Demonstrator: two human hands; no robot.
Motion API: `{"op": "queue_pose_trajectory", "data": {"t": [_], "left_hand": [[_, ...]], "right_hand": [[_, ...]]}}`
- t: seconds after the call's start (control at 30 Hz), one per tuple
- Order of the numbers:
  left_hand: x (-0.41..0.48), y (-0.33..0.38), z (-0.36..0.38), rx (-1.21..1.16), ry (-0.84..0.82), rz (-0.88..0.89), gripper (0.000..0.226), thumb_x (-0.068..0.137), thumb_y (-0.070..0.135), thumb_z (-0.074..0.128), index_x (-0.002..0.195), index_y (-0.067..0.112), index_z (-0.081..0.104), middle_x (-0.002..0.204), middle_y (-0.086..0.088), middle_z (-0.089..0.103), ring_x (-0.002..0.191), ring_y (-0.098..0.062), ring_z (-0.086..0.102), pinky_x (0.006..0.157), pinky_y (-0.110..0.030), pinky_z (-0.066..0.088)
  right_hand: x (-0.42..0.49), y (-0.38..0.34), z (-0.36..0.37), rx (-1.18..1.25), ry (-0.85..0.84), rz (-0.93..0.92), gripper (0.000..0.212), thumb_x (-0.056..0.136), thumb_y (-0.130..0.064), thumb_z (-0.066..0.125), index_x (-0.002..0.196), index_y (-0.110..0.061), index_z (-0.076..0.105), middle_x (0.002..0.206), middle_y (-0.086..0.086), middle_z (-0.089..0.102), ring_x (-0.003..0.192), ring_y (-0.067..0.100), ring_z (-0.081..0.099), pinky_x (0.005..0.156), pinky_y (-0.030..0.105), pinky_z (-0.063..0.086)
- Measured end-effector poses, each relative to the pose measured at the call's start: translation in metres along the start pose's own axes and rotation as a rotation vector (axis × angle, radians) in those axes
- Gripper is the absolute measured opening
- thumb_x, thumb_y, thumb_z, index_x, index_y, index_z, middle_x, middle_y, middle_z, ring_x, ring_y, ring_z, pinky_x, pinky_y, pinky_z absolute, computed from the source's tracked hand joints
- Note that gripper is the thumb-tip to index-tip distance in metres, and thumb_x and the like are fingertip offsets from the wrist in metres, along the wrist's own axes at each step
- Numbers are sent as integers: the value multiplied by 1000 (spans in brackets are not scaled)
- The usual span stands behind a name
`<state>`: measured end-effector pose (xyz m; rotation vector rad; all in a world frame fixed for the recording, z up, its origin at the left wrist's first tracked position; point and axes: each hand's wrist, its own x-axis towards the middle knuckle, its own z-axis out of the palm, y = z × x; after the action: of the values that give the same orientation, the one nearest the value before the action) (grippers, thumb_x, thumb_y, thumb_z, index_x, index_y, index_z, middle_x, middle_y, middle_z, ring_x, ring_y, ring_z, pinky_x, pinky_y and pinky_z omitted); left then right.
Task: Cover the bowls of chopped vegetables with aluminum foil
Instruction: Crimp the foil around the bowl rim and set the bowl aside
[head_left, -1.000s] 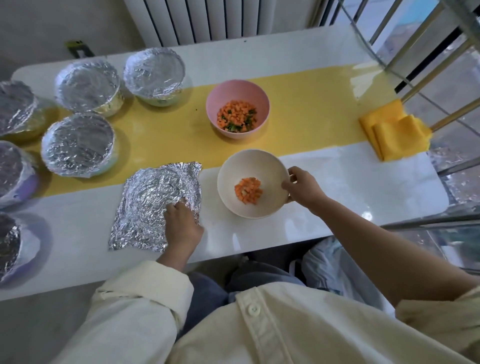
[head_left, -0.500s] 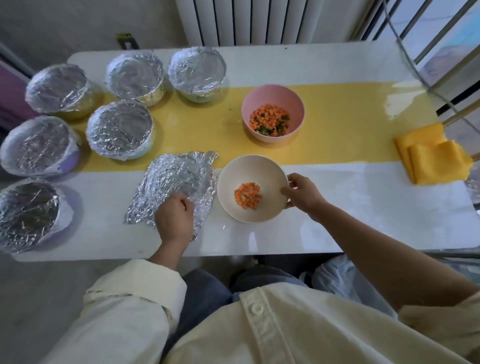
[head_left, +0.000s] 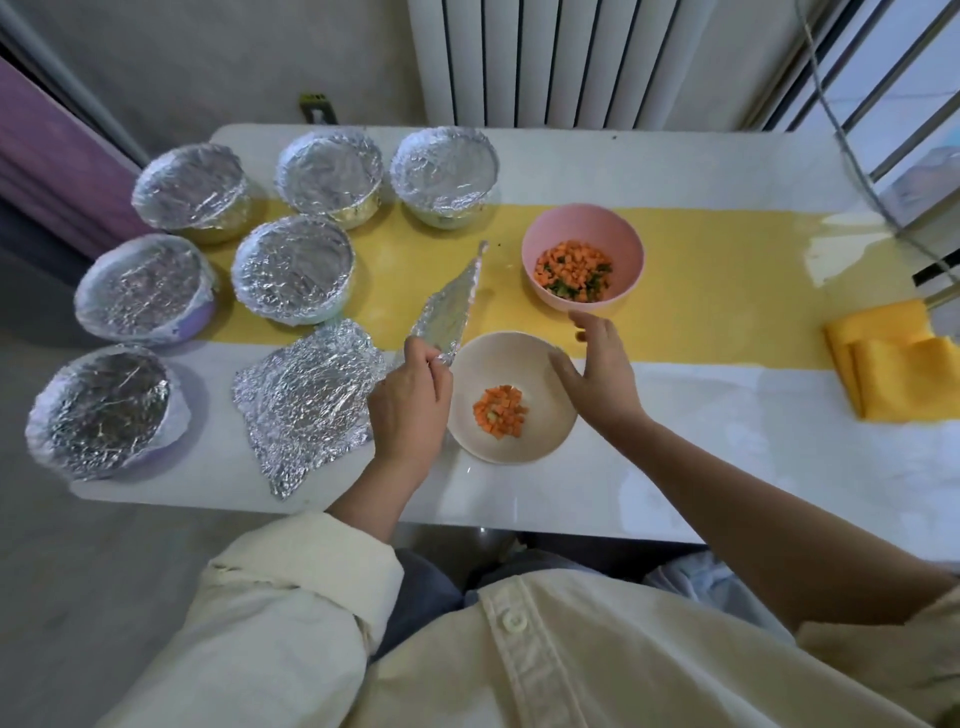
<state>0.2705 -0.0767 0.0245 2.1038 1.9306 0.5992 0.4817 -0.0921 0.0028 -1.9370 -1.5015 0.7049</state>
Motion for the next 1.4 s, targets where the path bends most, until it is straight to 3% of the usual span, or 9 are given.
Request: {"op": "queue_pose_trajectory", "data": {"t": [0.17, 0.27, 0.4, 0.53, 0.73, 0.9, 1.07, 1.27, 1.4], "left_hand": [[-4, -7, 6, -15, -159, 319, 7, 99, 14, 52, 103, 10, 55, 60, -2, 56, 50, -28, 57, 46, -26, 21], [-5, -14, 7, -75, -239, 445, 9, 99, 27, 47, 103, 19, 49, 90, 0, 71, 71, -23, 65, 50, -29, 38], [-8, -25, 4, -223, -305, 273, 42, 98, 47, 30, 109, 18, 59, 126, -2, 66, 115, -22, 58, 91, -42, 49], [0, -29, 2, -193, -53, 39, 30, 98, 32, 47, 113, 10, 59, 140, -10, 53, 131, -28, 45, 105, -44, 36], [1, -14, 20, -165, -241, -410, 50, 94, 55, 53, 116, 11, 63, 119, -11, 60, 108, -30, 57, 82, -39, 47], [-9, -8, 40, -261, -136, -434, 28, 98, 37, 54, 89, 12, 63, 96, -8, 66, 89, -30, 60, 69, -40, 46], [-13, 4, 30, -449, 39, -442, 16, 100, 20, 46, 91, 8, 49, 72, 0, 50, 58, -19, 42, 61, -33, 30], [-3, -2, 18, -709, -152, -421, 42, 101, 36, 53, 66, 17, 38, 61, -3, 35, 57, -19, 30, 58, -33, 23], [1, -5, 11, -875, -209, -516, 21, 98, 20, 60, 79, 12, 54, 64, 1, 39, 55, -11, 32, 55, -26, 29]], "right_hand": [[12, -47, 2, 649, -309, 362, 56, 89, -58, 57, 119, -11, 55, 104, 11, 67, 80, 22, 71, 67, 39, 60], [17, -50, 14, 625, -260, 380, 33, 85, -42, 70, 98, -13, 64, 83, 2, 67, 66, 17, 68, 58, 31, 55], [18, -29, 18, 512, -160, 426, 18, 84, -6, 63, 68, -6, 53, 61, 7, 49, 59, 19, 47, 59, 35, 40], [11, -10, -7, 476, -244, 444, 13, 82, -1, 61, 71, -3, 56, 64, 8, 46, 57, 17, 42, 56, 27, 33], [1, 9, -16, 408, -261, 405, 7, 77, -4, 61, 84, -4, 63, 81, 14, 65, 71, 24, 60, 67, 37, 51], [-6, 11, -3, 58, -52, 286, 26, 95, -28, 57, 95, -2, 63, 84, 14, 65, 78, 29, 58, 69, 37, 44], [-12, 8, 2, -24, 96, 190, 41, 100, -32, 46, 64, -15, 39, 59, 4, 47, 63, 30, 46, 53, 37, 24], [-7, 13, 1, 34, 62, 46, 43, 101, -32, 47, 67, -7, 42, 55, 7, 44, 57, 29, 41, 53, 43, 31], [-3, 20, -1, 27, 12, 31, 45, 102, -33, 47, 61, -16, 36, 52, 0, 39, 56, 24, 37, 54, 40, 28]]}}
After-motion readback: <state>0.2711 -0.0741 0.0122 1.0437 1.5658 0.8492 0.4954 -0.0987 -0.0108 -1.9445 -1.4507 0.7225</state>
